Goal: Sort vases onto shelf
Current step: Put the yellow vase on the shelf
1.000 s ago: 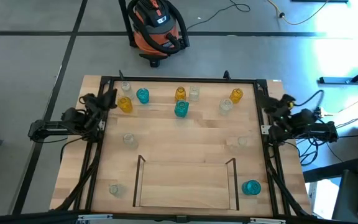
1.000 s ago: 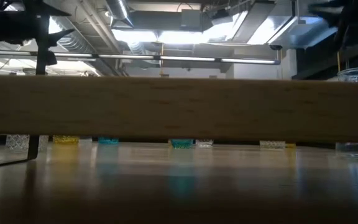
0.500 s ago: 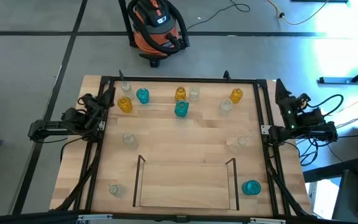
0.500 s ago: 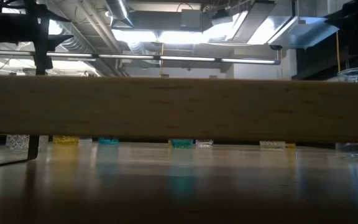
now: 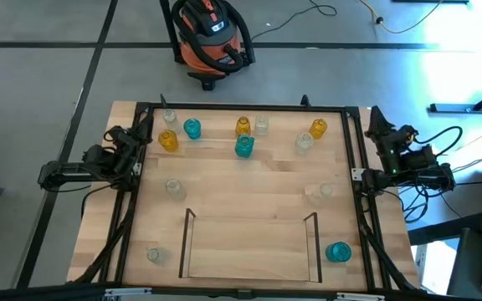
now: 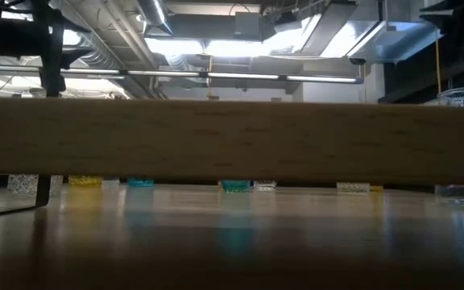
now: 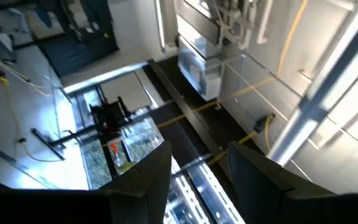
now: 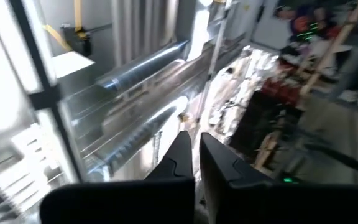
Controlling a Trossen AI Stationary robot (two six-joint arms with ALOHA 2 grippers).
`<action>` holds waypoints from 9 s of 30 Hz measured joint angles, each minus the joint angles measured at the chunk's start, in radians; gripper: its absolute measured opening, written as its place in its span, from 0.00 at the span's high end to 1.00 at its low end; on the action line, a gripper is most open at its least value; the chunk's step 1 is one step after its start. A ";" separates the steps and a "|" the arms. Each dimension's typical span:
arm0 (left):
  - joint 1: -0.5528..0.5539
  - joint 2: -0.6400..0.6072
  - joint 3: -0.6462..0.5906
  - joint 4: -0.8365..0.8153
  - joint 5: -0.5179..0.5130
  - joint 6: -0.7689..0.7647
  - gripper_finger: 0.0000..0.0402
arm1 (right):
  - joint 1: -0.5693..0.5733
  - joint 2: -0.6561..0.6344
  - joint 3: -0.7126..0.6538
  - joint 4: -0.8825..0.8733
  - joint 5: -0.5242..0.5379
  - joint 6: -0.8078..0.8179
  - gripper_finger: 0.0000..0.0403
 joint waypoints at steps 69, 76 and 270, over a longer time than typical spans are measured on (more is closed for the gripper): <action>0.041 0.904 1.172 -0.547 0.380 0.677 0.62 | 0.000 1.081 1.188 -0.593 -0.027 -0.635 0.97; 0.104 0.905 1.172 -0.737 0.441 0.493 0.54 | -0.068 1.066 1.188 -0.842 -0.024 -0.421 0.64; 0.143 1.054 1.172 -1.293 0.574 0.162 0.28 | -0.458 1.078 0.959 -1.725 -0.567 0.192 0.77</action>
